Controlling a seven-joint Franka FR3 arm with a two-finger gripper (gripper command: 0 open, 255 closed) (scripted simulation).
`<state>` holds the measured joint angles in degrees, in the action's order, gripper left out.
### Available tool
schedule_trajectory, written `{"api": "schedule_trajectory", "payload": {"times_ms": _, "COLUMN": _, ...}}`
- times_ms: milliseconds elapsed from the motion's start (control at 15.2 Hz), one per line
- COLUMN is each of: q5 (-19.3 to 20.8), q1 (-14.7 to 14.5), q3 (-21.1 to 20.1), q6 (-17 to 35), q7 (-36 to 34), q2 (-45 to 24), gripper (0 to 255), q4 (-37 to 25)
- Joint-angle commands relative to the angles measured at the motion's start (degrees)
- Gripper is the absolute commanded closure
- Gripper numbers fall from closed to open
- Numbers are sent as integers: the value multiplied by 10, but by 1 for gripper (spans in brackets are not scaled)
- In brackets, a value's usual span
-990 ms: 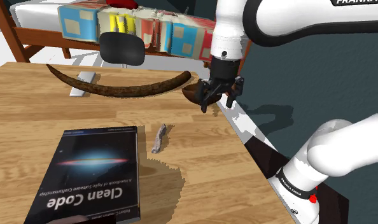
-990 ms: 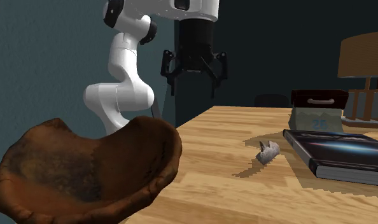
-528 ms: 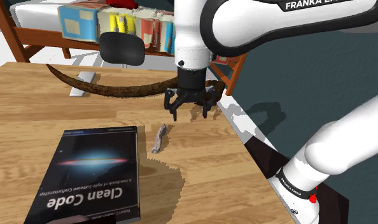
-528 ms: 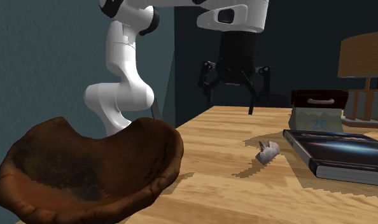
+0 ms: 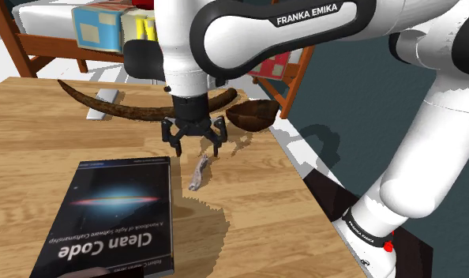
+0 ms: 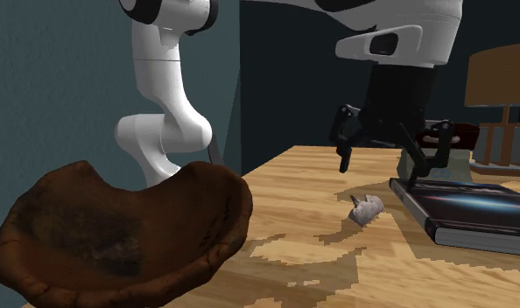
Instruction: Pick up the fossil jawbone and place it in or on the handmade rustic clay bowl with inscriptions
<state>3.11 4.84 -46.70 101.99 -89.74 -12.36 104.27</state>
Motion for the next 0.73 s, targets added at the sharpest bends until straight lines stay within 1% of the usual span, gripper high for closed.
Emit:
{"api": "schedule_trajectory", "payload": {"times_ms": 0, "q5": 14, "q1": -10, "q3": 4, "q6": 5, "q7": -22, "q2": -22, "gripper": 0, "q4": -9}}
{"api": "schedule_trajectory", "payload": {"times_ms": 396, "q5": 18, "q1": -10, "q3": 6, "q6": 55, "q7": -25, "q2": -26, "gripper": 0, "q4": 37}}
{"api": "schedule_trajectory", "payload": {"times_ms": 660, "q5": 18, "q1": -10, "q3": 6, "q6": 55, "q7": -25, "q2": -26, "gripper": 0, "q4": 37}}
